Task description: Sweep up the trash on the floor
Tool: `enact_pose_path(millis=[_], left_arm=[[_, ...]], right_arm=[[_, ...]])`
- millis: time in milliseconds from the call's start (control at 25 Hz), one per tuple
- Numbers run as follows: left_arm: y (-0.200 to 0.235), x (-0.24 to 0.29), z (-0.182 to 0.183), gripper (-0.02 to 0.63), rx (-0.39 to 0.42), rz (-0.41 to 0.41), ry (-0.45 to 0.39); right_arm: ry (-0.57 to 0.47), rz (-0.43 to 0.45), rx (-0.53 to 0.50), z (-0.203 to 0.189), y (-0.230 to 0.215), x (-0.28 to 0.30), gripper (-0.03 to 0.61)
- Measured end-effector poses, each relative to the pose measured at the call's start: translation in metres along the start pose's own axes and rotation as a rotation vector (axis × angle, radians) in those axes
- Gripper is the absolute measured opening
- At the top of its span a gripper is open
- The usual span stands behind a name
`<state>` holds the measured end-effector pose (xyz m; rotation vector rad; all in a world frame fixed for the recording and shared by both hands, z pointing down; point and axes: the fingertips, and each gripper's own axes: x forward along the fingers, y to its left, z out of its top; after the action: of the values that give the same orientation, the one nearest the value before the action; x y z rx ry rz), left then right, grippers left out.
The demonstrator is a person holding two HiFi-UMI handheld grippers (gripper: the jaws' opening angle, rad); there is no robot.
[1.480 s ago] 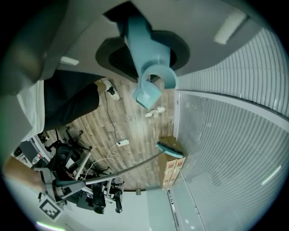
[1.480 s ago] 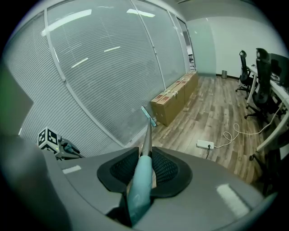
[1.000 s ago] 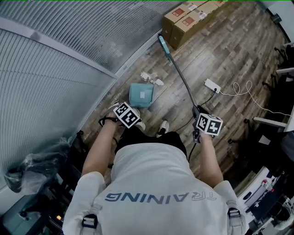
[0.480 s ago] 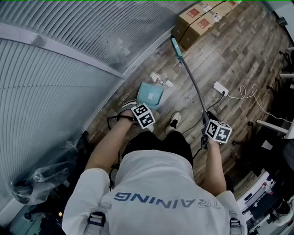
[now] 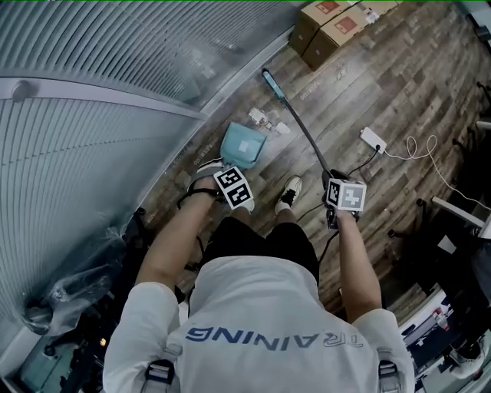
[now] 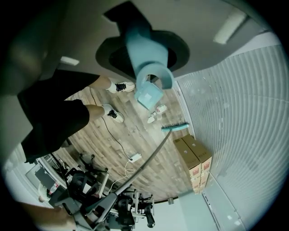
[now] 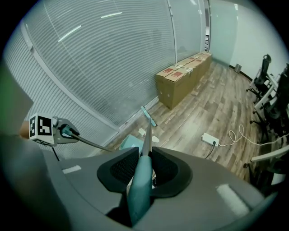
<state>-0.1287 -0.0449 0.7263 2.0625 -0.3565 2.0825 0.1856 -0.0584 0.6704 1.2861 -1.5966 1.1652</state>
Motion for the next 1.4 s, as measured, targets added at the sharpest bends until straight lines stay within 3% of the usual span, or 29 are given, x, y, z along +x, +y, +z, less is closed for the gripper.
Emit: enact_pose_path(millis=[480, 760, 1080, 1400], left_arm=[[-0.014, 0.029, 0.000, 0.091, 0.013, -0.044, 0.020], [-0.024, 0.038, -0.011, 0.089, -0.012, -0.056, 0.009], [-0.025, 0.038, -0.014, 0.089, -0.037, -0.057, -0.002], [-0.024, 0.037, -0.017, 0.089, -0.044, -0.064, -0.002]], right_arm=[[0.187, -0.030, -0.169, -0.015, 0.040, 0.085, 0.109], [0.195, -0.014, -0.280, -0.028, 0.065, 0.090, 0.109], [0.305, 0.068, -0.387, -0.070, 0.098, 0.073, 0.109], [0.343, 0.125, -0.388, -0.105, 0.112, 0.053, 0.109]])
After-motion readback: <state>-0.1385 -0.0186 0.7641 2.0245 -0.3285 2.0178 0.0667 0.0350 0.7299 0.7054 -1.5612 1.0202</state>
